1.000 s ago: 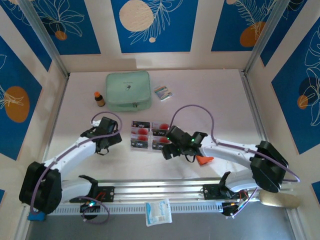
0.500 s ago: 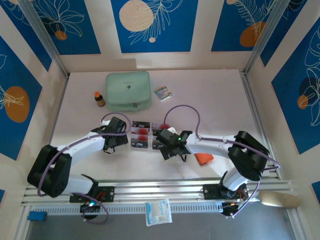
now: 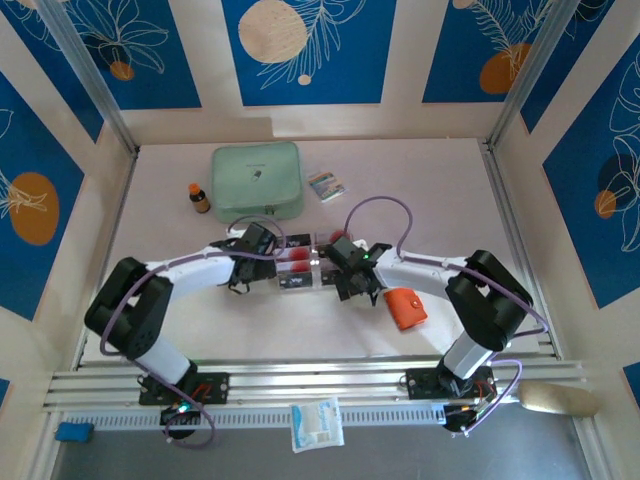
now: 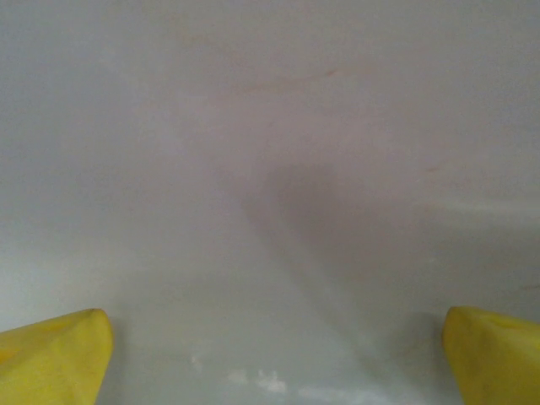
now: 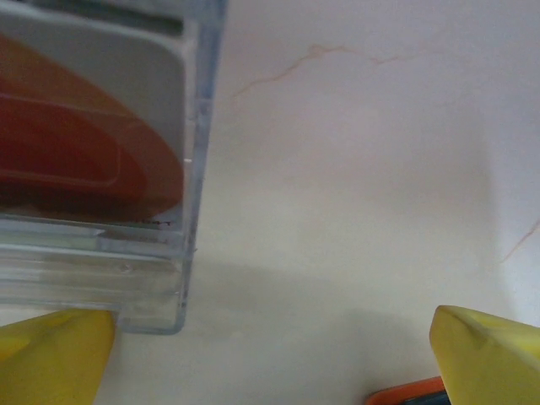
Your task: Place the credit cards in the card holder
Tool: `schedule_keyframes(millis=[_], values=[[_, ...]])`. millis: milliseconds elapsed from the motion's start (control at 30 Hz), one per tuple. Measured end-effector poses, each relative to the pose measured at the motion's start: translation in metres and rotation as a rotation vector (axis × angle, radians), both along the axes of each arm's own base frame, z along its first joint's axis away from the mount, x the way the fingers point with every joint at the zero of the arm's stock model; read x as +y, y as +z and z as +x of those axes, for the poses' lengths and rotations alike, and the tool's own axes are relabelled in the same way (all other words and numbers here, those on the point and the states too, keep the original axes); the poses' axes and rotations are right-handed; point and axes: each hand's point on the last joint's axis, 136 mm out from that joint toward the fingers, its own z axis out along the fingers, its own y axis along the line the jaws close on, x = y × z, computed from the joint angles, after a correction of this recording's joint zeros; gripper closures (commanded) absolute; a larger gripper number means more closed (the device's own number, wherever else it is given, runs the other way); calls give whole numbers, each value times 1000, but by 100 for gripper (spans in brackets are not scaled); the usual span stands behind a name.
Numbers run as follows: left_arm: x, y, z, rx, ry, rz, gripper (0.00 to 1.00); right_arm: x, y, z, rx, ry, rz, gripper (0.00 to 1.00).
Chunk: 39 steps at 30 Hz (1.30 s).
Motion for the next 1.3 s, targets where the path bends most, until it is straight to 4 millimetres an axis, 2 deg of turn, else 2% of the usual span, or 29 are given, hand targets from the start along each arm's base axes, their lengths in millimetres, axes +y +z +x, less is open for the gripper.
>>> schedule_keyframes(millis=[233,367,600,800,900,1100,1167,1300], values=[[-39,4,33,-28,-38,-11,0,-25,11,31,6,-132,13,4],[-62,6,54,-43,-56,-20,0,-37,8,45,23,-193,19,4],[-96,9,87,-73,-88,-15,0,-61,4,54,38,-272,16,4],[-107,14,101,-88,-104,-3,0,-64,9,51,46,-274,34,4],[-110,15,100,-91,-120,1,0,-61,24,47,29,-265,79,4],[-108,18,94,-89,-130,6,0,-59,78,46,-69,-268,235,4],[-105,23,91,-94,-133,4,0,-56,96,44,-97,-260,306,6],[-100,42,87,-124,-144,-8,0,-40,120,37,-111,-217,440,9]])
